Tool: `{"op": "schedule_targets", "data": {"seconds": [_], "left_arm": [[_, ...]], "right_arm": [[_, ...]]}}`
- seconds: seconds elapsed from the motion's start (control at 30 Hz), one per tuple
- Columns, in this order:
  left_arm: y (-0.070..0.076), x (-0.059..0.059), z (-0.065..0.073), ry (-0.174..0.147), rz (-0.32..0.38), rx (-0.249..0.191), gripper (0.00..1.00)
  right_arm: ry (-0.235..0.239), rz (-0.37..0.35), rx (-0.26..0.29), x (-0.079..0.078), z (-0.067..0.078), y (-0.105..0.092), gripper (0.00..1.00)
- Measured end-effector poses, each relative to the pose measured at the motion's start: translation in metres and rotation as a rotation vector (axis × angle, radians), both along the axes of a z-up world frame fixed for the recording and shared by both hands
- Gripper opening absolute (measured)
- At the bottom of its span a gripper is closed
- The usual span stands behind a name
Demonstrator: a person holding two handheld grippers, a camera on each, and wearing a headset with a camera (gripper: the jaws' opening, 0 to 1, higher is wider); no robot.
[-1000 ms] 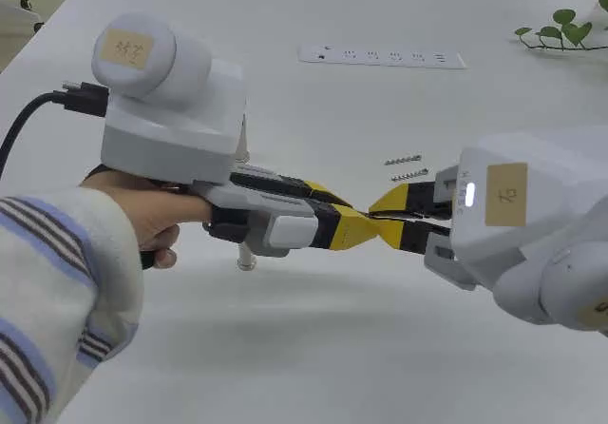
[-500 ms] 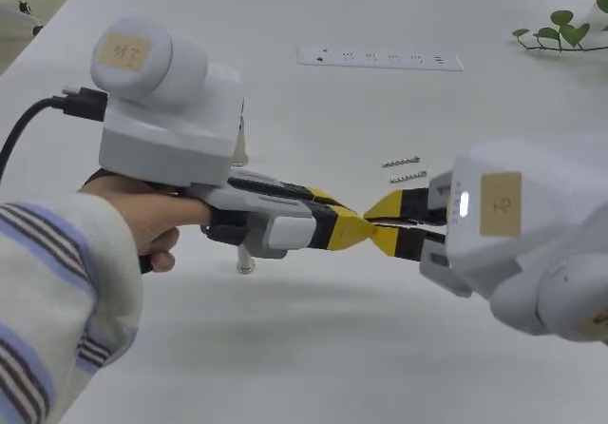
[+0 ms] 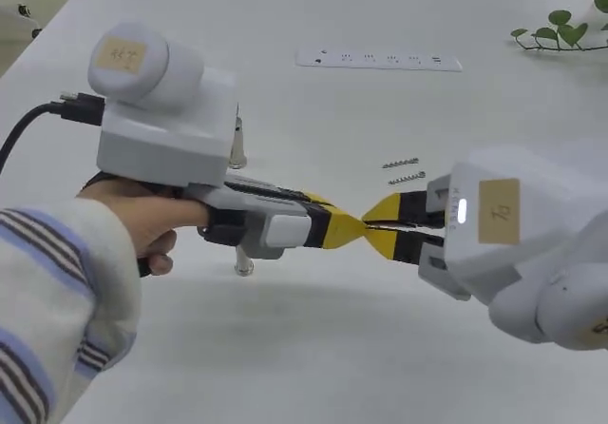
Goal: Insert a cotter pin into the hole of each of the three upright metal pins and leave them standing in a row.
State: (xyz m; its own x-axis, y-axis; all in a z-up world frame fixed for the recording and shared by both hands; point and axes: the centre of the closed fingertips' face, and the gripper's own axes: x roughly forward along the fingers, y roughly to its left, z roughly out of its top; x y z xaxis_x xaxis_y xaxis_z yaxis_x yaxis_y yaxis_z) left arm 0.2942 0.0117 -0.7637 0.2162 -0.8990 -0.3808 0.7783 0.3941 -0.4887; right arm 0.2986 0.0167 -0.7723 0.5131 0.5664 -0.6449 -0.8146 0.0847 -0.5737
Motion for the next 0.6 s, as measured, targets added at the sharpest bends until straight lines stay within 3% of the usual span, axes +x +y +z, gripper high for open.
{"op": "schedule_targets", "data": {"seconds": [0.6], "left_arm": [[0.0015,-0.0007,-0.0041,-0.021,-0.001,0.034,0.01]], "right_arm": [[0.003,0.009,-0.002,-0.0022,-0.0024,0.0009,0.02]]}}
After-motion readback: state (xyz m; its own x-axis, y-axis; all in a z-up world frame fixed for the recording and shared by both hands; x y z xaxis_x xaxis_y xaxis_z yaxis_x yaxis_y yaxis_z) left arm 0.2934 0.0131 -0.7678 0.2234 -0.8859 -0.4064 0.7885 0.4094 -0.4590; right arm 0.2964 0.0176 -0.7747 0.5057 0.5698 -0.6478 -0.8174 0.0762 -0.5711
